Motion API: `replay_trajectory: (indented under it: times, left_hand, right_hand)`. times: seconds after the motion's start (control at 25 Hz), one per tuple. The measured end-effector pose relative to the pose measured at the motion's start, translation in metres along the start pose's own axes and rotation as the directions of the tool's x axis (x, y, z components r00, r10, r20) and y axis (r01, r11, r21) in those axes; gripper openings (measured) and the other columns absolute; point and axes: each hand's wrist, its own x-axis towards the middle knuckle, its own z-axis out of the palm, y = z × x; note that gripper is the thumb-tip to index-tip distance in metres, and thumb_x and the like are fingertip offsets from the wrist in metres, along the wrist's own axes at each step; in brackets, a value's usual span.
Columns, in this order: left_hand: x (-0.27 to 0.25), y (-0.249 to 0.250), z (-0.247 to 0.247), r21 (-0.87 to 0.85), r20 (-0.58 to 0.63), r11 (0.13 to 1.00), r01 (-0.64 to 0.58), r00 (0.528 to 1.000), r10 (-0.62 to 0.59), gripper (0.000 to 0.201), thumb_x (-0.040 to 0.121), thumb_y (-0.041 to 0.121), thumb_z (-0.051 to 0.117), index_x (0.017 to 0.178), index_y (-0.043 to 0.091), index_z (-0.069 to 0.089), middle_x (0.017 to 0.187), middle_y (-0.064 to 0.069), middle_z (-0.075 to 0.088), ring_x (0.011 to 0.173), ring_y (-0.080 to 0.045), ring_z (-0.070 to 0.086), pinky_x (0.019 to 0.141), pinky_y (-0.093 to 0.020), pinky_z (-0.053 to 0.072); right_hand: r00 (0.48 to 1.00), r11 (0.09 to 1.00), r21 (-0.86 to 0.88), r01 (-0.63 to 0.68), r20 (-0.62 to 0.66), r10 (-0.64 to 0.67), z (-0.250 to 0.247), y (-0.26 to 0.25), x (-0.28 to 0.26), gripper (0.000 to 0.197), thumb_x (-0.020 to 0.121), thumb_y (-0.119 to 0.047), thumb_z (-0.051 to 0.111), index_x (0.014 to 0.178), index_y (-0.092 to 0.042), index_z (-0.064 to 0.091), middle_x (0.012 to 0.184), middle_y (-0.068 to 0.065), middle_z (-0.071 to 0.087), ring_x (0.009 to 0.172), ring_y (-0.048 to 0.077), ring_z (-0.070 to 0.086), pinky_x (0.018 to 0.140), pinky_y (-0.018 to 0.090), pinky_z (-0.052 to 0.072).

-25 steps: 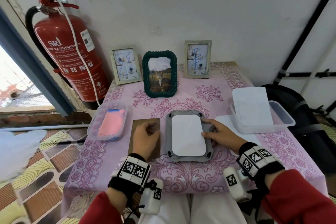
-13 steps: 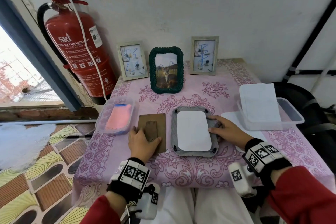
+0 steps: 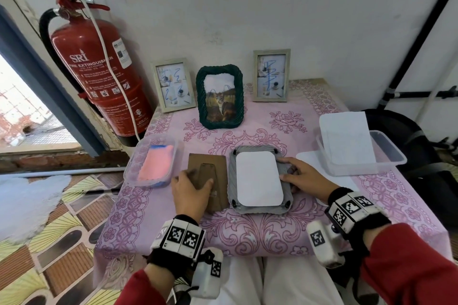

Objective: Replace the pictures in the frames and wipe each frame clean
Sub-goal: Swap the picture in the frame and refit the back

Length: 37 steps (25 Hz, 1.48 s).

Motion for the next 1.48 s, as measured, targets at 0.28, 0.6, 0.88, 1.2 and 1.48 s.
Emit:
replay_trajectory:
  times: [0.28, 0.6, 0.88, 1.2, 1.48]
  left_hand:
    - [0.003, 0.02, -0.012, -0.047, -0.025, 0.966, -0.255, 0.967, 0.254, 0.04, 0.089, 0.003, 0.052, 0.129, 0.008, 0.048, 0.12, -0.013, 0.053, 0.093, -0.017, 0.051, 0.084, -0.03, 0.043]
    - [0.009, 0.037, -0.023, 0.059, -0.004, 0.957, -0.286, 0.958, 0.286, 0.035, 0.088, 0.012, 0.059, 0.123, 0.013, 0.056, 0.106, -0.009, 0.062, 0.08, -0.018, 0.058, 0.076, -0.029, 0.044]
    - [0.004, 0.05, -0.024, -0.157, -0.181, 0.908, -0.389, 0.915, 0.36, 0.037, 0.087, 0.012, 0.062, 0.122, 0.019, 0.056, 0.103, -0.005, 0.06, 0.087, -0.019, 0.057, 0.077, -0.031, 0.047]
    - [-0.003, 0.041, 0.016, -0.5, 0.114, 0.863, -0.07, 0.983, 0.146, 0.038, 0.085, 0.002, 0.063, 0.122, 0.004, 0.057, 0.086, -0.007, 0.058, 0.081, -0.023, 0.058, 0.077, -0.042, 0.053]
    - [-0.007, 0.034, 0.042, -0.487, 0.239, 0.873, -0.016, 0.959, 0.151, 0.04, 0.083, 0.0, 0.064, 0.122, 0.0, 0.056, 0.098, -0.017, 0.06, 0.09, -0.026, 0.058, 0.084, -0.038, 0.053]
  right_hand:
    - [1.0, 1.0, -0.004, 0.007, -0.009, -0.007, 0.001, -0.001, -0.001, 0.046, 0.09, -0.004, 0.056, 0.133, -0.016, 0.047, 0.079, 0.001, 0.042, 0.067, 0.009, 0.048, 0.055, 0.014, 0.048]
    - [0.999, 0.999, -0.02, 0.034, -0.023, -0.034, 0.001, 0.002, 0.0, 0.045, 0.089, -0.003, 0.057, 0.132, -0.013, 0.05, 0.075, 0.0, 0.043, 0.066, 0.01, 0.045, 0.064, 0.023, 0.048]
    - [0.999, 0.999, -0.018, 0.044, -0.014, -0.044, 0.001, 0.006, 0.003, 0.046, 0.088, -0.005, 0.058, 0.133, -0.014, 0.049, 0.077, 0.0, 0.042, 0.068, 0.012, 0.046, 0.069, 0.031, 0.047]
    - [1.0, 1.0, 0.018, 0.019, -0.008, -0.019, 0.001, 0.007, 0.003, 0.046, 0.089, -0.003, 0.057, 0.133, -0.015, 0.048, 0.077, 0.001, 0.043, 0.062, 0.01, 0.048, 0.055, 0.016, 0.05]
    - [1.0, 1.0, 0.014, 0.014, -0.016, -0.013, 0.001, 0.006, 0.003, 0.047, 0.088, -0.002, 0.057, 0.132, -0.015, 0.048, 0.079, 0.001, 0.045, 0.062, 0.011, 0.05, 0.06, 0.025, 0.051]
